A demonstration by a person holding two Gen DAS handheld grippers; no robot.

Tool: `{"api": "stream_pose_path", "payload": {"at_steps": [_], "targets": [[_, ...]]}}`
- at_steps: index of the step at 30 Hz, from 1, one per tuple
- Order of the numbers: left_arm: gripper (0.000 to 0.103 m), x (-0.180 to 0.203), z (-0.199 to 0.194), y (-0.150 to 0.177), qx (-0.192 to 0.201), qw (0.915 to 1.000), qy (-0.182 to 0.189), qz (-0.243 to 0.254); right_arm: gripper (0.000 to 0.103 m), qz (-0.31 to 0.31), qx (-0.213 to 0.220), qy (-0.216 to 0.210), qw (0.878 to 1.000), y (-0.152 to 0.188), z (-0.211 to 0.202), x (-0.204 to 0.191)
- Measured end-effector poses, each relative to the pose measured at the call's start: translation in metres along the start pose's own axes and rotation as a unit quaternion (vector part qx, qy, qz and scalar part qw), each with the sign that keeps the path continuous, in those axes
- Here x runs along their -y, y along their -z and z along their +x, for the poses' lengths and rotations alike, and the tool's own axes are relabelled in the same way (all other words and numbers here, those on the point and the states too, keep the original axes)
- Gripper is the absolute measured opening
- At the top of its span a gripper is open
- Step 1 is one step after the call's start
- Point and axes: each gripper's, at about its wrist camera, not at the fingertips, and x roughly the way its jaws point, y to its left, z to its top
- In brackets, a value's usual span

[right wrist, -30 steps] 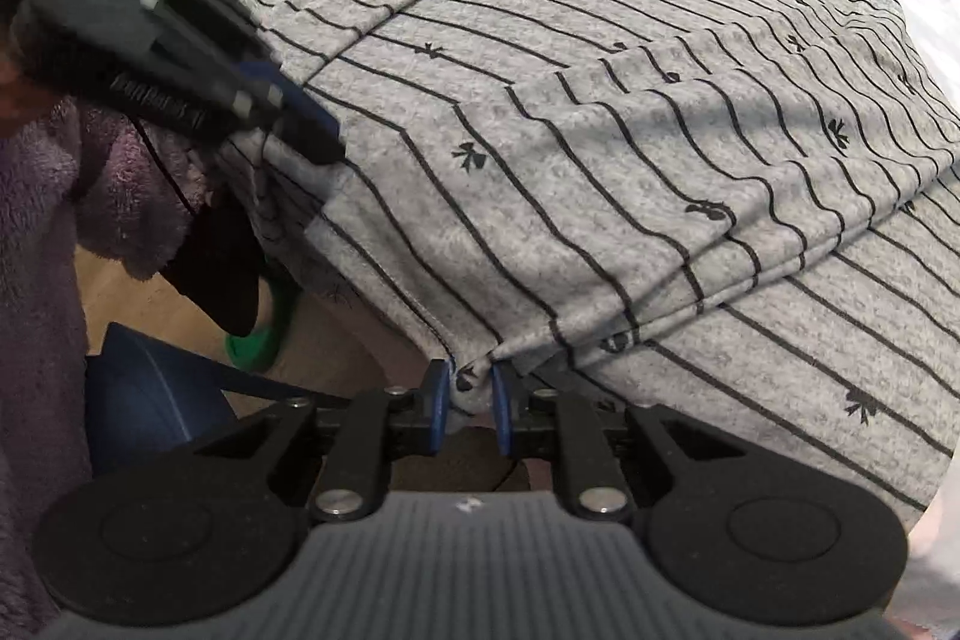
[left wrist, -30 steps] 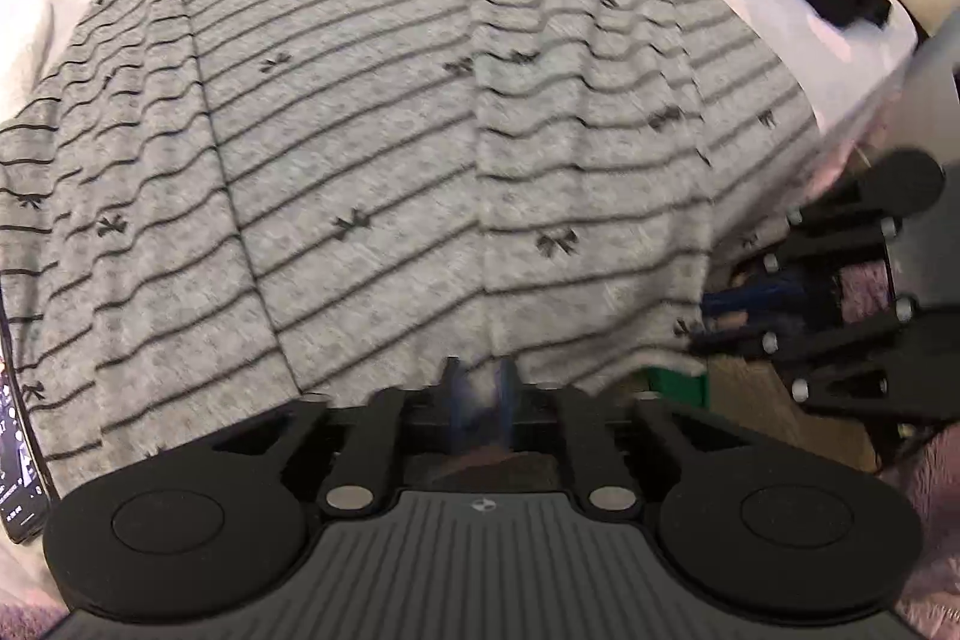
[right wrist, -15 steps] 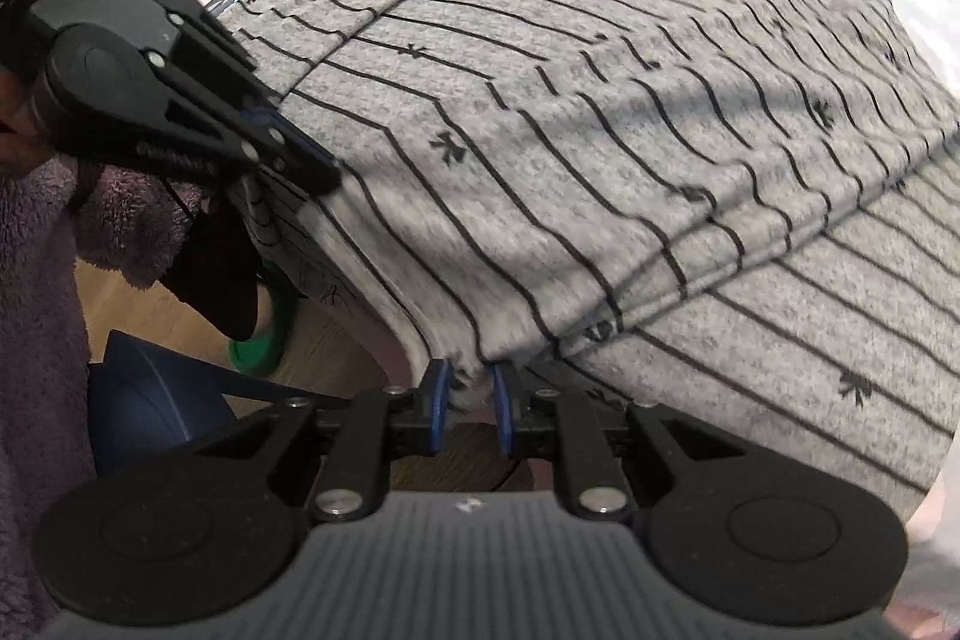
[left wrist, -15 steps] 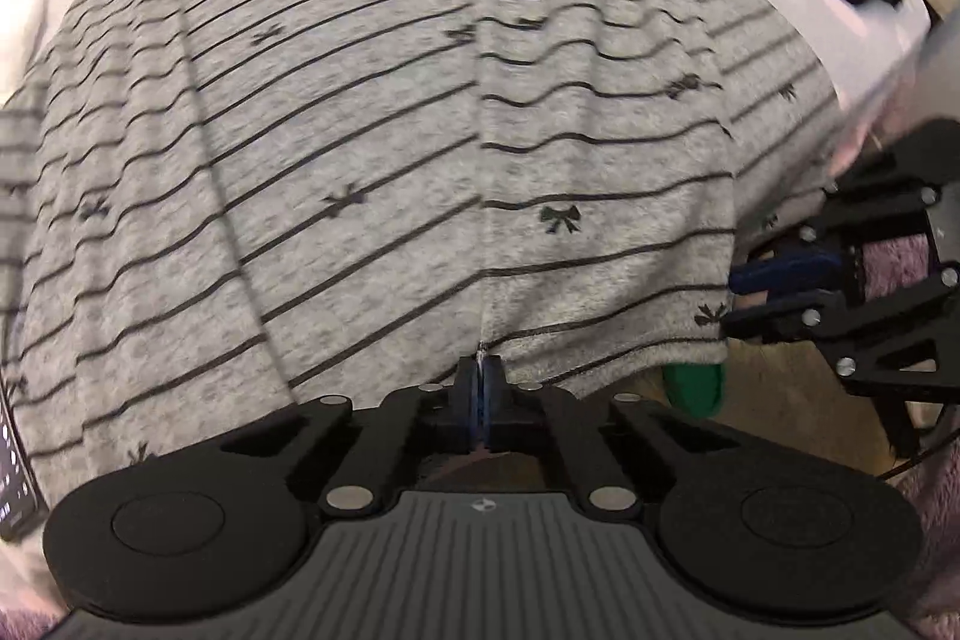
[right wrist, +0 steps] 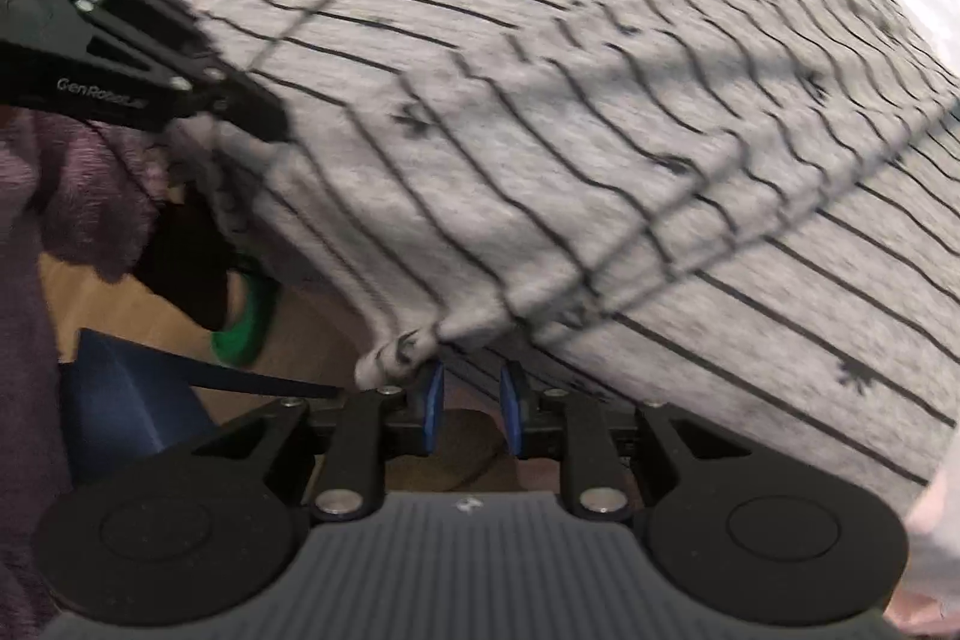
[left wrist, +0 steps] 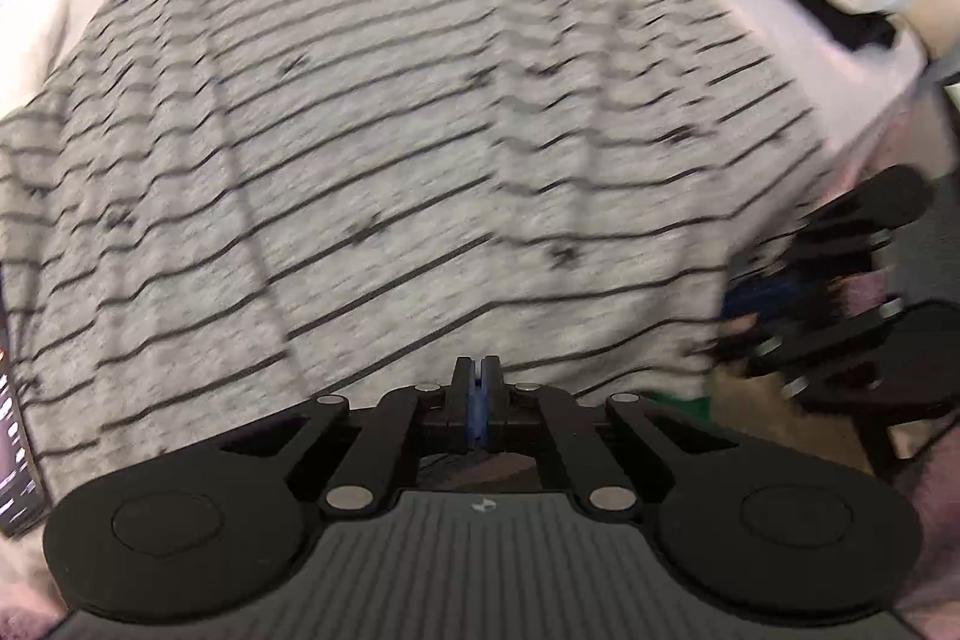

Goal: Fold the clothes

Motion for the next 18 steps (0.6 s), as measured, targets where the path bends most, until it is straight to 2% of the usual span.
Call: {"api": "stream_pose_path", "payload": {"at_steps": [4, 8, 12, 18], "targets": [[0.0, 0.018, 0.0, -0.004, 0.009, 0.9986, 0.037, 0.037, 0.023, 0.005, 0.011, 0.002, 1.0, -0.006, -0.001, -0.004], [0.0, 0.033, 0.007, -0.008, 0.005, 0.9947, 0.072, 0.074, 0.015, 0.018, 0.022, -0.01, 1.0, -0.012, -0.005, -0.001], [0.012, 0.048, 0.021, -0.007, -0.011, 0.9919, 0.068, 0.107, 0.014, 0.016, 0.028, -0.009, 0.999, -0.013, -0.007, -0.002], [0.012, 0.058, 0.04, -0.01, -0.033, 0.9909, 0.048, 0.121, 0.015, 0.0, 0.032, -0.003, 0.999, -0.011, -0.011, -0.003]]}}
